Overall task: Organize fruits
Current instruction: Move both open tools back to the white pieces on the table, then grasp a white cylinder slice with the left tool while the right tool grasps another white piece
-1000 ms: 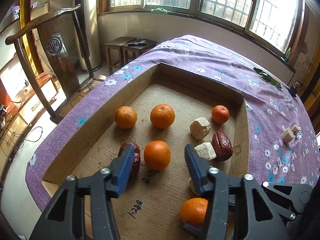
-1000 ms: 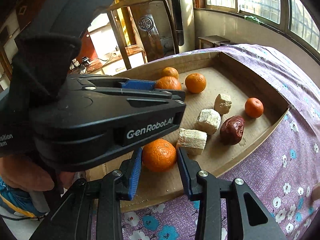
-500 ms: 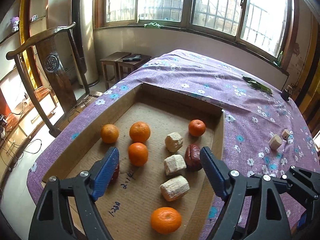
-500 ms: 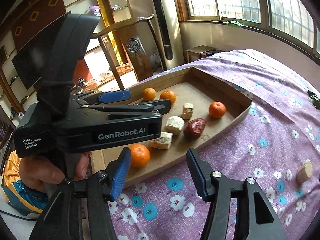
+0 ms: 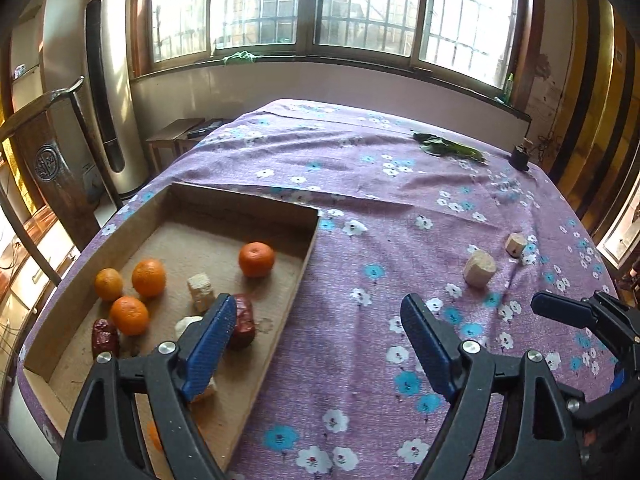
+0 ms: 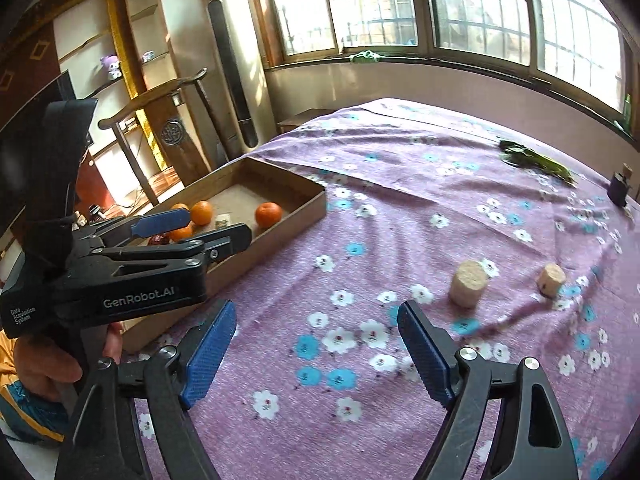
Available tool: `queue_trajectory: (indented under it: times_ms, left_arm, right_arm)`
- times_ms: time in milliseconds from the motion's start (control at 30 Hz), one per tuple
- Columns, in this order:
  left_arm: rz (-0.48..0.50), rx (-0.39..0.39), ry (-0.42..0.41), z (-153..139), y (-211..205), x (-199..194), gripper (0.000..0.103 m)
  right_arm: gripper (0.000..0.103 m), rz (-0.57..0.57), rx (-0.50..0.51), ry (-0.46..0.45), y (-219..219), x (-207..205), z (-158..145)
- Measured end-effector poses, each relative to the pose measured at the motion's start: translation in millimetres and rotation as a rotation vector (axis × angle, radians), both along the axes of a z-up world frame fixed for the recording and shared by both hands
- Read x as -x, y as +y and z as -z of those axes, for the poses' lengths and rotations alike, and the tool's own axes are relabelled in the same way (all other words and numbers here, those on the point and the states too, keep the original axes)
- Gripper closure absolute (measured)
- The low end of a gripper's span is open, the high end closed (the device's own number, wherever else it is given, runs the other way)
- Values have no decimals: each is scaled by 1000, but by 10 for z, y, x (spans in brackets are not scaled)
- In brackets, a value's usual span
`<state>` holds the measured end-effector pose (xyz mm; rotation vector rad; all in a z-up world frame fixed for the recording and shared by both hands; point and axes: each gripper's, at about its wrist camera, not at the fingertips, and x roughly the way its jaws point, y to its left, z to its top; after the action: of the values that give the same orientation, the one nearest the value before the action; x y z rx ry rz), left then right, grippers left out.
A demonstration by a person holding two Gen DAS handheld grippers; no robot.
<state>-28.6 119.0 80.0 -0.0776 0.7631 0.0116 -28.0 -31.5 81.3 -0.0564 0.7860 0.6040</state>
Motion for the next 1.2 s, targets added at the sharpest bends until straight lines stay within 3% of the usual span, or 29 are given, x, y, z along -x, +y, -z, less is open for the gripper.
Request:
queue_trajectory:
  times_ms: [100,400,800,867,1000,1200]
  left_arm:
    - [43,0,13,26,-211,-69,20]
    - [181,-25,77,139,-862,-315,20]
    - [227,-6,164,365,-1297,-715,20]
    - [222,-7,169,390,-1325,-776,20]
    - [208,-5,185,436,-1354,-916,20]
    - [197,-2,205,515,-1376,-1071,20]
  right_arm:
    - [11,73,12,4,-289,-62,40]
    - [11,214,-9,38,-1101,-203,169]
    - [11,323,29,21,-1517,-684,242]
    - [15,315,49,17,-1520,-829,257]
    - [37,296,101,34,-1472,-1118,336]
    - [39,288,100,64,-1499,-1374,519]
